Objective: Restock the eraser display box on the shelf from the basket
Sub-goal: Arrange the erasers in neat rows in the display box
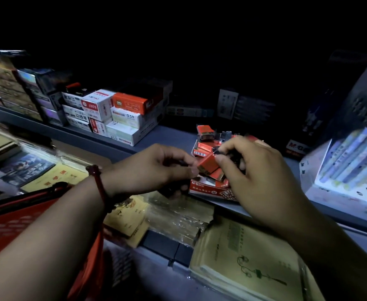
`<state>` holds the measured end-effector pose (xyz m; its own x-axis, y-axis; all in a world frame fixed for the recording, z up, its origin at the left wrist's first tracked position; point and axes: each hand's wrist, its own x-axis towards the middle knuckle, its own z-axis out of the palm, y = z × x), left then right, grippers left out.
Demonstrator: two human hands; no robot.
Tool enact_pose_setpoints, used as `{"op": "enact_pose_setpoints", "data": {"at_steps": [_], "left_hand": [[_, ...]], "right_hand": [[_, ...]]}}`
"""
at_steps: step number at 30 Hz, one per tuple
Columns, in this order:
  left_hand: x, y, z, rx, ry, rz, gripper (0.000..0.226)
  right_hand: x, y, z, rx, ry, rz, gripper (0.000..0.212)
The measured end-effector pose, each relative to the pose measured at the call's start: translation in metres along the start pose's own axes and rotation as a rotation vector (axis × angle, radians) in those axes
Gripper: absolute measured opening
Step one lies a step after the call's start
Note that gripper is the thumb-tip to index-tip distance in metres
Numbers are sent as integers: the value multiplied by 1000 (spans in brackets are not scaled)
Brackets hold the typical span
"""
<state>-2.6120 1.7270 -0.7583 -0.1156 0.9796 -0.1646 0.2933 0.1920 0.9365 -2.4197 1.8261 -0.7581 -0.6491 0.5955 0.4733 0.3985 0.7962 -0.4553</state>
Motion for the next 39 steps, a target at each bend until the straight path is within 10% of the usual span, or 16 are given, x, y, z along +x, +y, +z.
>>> {"op": "enact_pose_setpoints", "data": {"at_steps": [8, 14, 21, 39], "left_hand": [[-13, -7, 5, 539, 104, 120, 25], [-11, -2, 12, 596, 196, 176, 22], [-7, -8, 11, 538, 220, 228, 21], [-71, -46, 6, 415, 218, 291, 59]], "right_hand": [[11, -3, 1, 153, 157, 57, 16], [8, -1, 1, 120, -40, 19, 21], [2, -2, 5, 156, 132, 11, 7], [37, -25, -2, -172, -355, 33, 16]]}}
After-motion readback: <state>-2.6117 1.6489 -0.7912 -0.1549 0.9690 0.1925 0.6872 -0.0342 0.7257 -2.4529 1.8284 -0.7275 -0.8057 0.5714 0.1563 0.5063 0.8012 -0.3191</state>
